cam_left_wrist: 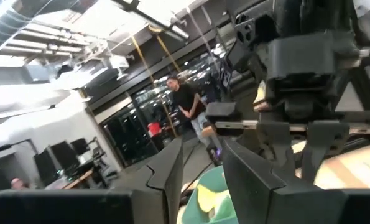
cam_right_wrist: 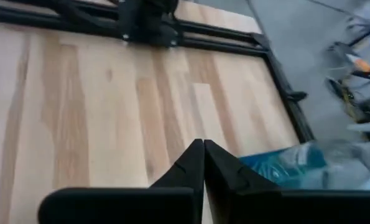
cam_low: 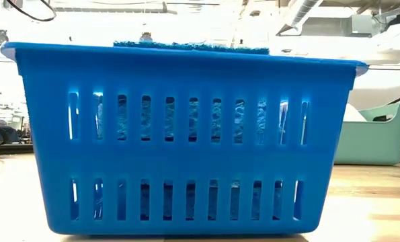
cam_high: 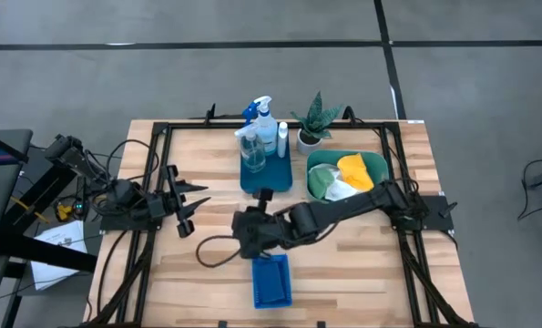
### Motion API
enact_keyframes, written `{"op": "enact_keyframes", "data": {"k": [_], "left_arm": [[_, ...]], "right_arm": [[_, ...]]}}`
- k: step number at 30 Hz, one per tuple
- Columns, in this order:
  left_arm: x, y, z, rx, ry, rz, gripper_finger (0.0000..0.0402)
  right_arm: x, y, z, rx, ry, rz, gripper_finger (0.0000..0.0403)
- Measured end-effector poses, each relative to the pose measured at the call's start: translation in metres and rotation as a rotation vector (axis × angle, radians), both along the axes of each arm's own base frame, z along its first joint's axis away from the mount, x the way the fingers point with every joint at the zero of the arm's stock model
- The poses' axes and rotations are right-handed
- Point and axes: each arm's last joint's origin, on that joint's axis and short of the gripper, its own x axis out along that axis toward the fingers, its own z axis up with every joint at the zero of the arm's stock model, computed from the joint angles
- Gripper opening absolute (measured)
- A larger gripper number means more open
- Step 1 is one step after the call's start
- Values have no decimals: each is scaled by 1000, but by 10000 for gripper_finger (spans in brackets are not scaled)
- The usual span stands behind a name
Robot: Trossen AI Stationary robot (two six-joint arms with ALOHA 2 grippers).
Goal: Pick & Place Kitchen Items
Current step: Return to Home Position
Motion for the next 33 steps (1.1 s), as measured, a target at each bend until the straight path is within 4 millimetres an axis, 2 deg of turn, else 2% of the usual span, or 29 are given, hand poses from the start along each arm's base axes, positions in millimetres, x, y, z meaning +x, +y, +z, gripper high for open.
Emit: {"op": "enact_keyframes", "data": {"k": [4,13,16,22,26,29,33], "left_arm": [[0,2,-3,1,38,70,108],[1,4,-6,8,97,178,108],[0,4,-7,4,104,197,108],[0,5,-7,3,106,202,108],[0,4,-7,-12,103,198,108],[1,4,-7,-20,102,196,108],[1,4,-7,-20,103,195,108]], "right_arm": [[5,-5,4,47,-16,64,1],[16,10,15,204,-119,358,1],[15,25,21,247,-170,471,0],[0,72,28,300,-214,711,0],[-12,78,30,285,-157,708,0],[-32,71,54,245,-165,662,0],[-73,57,104,199,-239,603,0]]}}
